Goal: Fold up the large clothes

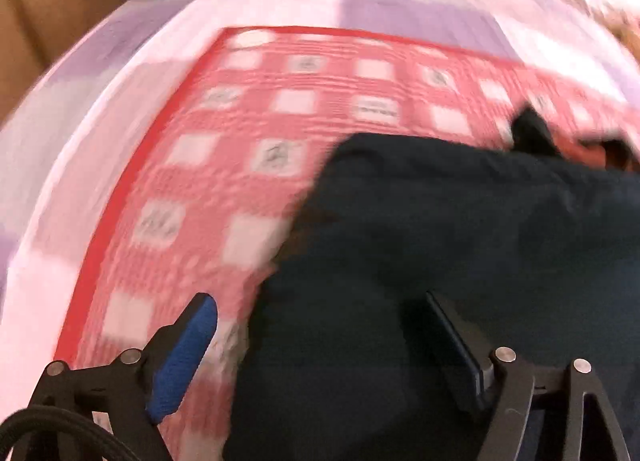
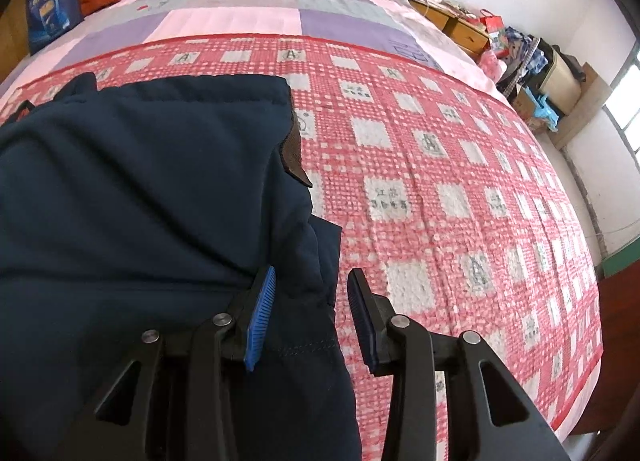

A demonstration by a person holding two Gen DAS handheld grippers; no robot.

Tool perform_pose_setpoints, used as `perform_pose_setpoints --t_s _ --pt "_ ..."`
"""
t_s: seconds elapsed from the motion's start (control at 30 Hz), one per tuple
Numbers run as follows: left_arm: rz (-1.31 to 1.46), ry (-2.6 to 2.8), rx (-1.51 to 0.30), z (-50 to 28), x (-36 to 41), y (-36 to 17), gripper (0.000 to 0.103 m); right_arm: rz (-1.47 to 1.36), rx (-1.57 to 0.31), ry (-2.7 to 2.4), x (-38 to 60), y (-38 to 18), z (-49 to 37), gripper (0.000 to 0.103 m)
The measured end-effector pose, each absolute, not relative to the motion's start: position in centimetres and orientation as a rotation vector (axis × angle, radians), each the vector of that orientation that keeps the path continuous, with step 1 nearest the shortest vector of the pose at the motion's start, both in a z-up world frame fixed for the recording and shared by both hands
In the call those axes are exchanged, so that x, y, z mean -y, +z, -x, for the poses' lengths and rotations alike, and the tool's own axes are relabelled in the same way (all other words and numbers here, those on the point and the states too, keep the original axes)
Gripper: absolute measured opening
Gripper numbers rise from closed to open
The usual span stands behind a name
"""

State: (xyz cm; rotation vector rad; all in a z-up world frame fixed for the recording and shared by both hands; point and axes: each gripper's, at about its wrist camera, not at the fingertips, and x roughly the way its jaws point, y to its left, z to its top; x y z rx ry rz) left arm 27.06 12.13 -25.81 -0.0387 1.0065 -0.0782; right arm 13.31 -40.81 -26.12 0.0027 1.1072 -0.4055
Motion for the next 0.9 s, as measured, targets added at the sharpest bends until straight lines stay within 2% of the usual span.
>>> perform_pose_setpoints --t_s 0.07,0.13,0.23,0.4,0.47,0.53,0.63,0.77,0.9 --pt "0.184 -0.061 -0.988 -25.7 -14.7 -25.0 0.086 -0.002 -1.106 -0.402 40.8 -26.1 -13.3 0.041" --pt "0.153 -0.054 -0.962 -24.3 -14.6 -24.2 0.086 0.004 -1.107 -0.402 40.7 -26.0 -13.3 0.04" --pt "0.041 -0.141 -0.937 -21.1 -11.6 -22.9 0.086 0.079 -1.079 -0.436 39.5 -24.6 -13.2 0.04" --pt "-0.034 -0.304 -0.956 -14.9 -4.2 -22.2 0.086 0.113 -0.873 -0.303 32.8 -19.4 -10.4 0.04" --pt "0.003 -0.361 -0.98 -12.4 -1.5 -22.3 0.086 0.062 -0.858 -0.156 28.0 -18.4 -9.1 0.045" --pt "0.067 -0.409 -1.02 -9.9 1.0 -22.9 0.086 0.037 -0.864 -0.061 24.3 -18.4 -8.1 0.06" --pt "0.064 -0.428 -1.042 -6.8 3.2 -24.2 0.086 0.067 -0.866 0.033 18.6 -19.3 -6.2 0.069" --pt "-0.061 -0.361 -1.013 -5.4 2.4 -26.8 0.089 0.127 -0.955 0.017 17.9 -23.2 -5.1 0.07" --pt "-0.12 -0.338 -0.979 -6.5 -1.5 -28.5 0.089 0.06 -0.954 -0.109 25.1 -24.5 -4.2 0.07"
